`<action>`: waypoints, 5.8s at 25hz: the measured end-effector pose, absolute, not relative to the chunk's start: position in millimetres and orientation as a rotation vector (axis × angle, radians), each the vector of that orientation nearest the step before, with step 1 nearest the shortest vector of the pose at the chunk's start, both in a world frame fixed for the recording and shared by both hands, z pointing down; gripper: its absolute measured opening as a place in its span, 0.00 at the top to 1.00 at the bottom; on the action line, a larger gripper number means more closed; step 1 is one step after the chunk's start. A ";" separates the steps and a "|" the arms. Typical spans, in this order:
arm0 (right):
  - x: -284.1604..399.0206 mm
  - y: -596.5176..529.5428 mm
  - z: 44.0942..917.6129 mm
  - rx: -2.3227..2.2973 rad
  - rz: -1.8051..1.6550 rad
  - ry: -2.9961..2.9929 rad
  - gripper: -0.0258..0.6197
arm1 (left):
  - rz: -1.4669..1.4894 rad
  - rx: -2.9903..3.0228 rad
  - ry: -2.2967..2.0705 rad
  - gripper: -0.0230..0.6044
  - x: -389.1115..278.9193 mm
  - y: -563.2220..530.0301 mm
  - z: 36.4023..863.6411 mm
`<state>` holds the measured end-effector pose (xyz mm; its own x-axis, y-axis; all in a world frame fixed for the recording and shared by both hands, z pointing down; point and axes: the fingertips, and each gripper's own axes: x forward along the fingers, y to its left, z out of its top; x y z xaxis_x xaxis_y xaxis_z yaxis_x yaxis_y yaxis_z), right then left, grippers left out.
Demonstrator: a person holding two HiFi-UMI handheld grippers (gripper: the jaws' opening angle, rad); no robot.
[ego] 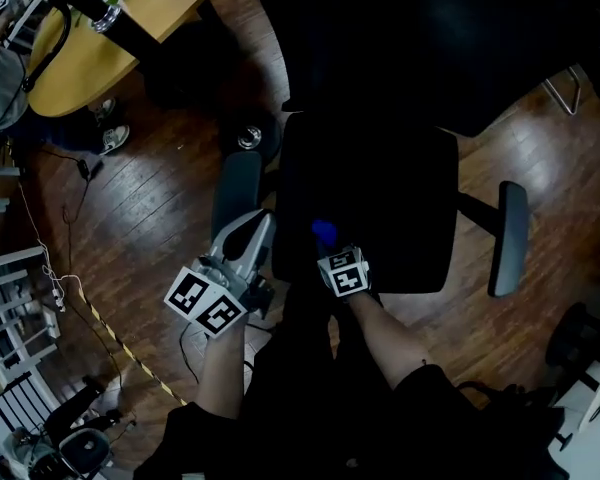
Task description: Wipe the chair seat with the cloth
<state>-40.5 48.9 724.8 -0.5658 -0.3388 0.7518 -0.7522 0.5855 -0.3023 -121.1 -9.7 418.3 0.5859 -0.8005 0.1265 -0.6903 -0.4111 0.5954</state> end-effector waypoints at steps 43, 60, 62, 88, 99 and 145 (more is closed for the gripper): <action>-87.2 -199.6 703.7 0.950 0.796 -2.229 0.90 | -0.250 2.051 -1.147 0.96 -118.1 -28.0 430.6; 132.6 -196.5 725.2 1.279 0.683 -1.974 0.90 | -0.245 2.034 -1.142 0.96 -122.9 -21.4 432.7; 179.2 -190.4 723.2 1.333 0.690 -1.917 0.90 | -0.248 2.028 -1.139 0.96 -123.7 -21.2 433.7; -23.2 -136.8 686.9 0.995 0.784 -2.290 0.90 | -0.220 2.053 -1.170 0.96 -115.1 -24.5 436.0; -99.3 -111.1 696.1 0.884 0.745 -2.299 0.90 | -0.294 2.051 -1.130 0.96 -122.7 -22.1 429.1; -119.8 -63.2 693.1 0.772 0.824 -2.289 0.90 | -0.206 2.055 -1.100 0.96 -92.1 -48.2 436.3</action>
<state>-119.8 -63.2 693.1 -0.6640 -0.3174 0.6770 -0.6761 0.6415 -0.3624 -92.1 -48.2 436.3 0.6120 -0.7633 0.2069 -0.6368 -0.3205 0.7012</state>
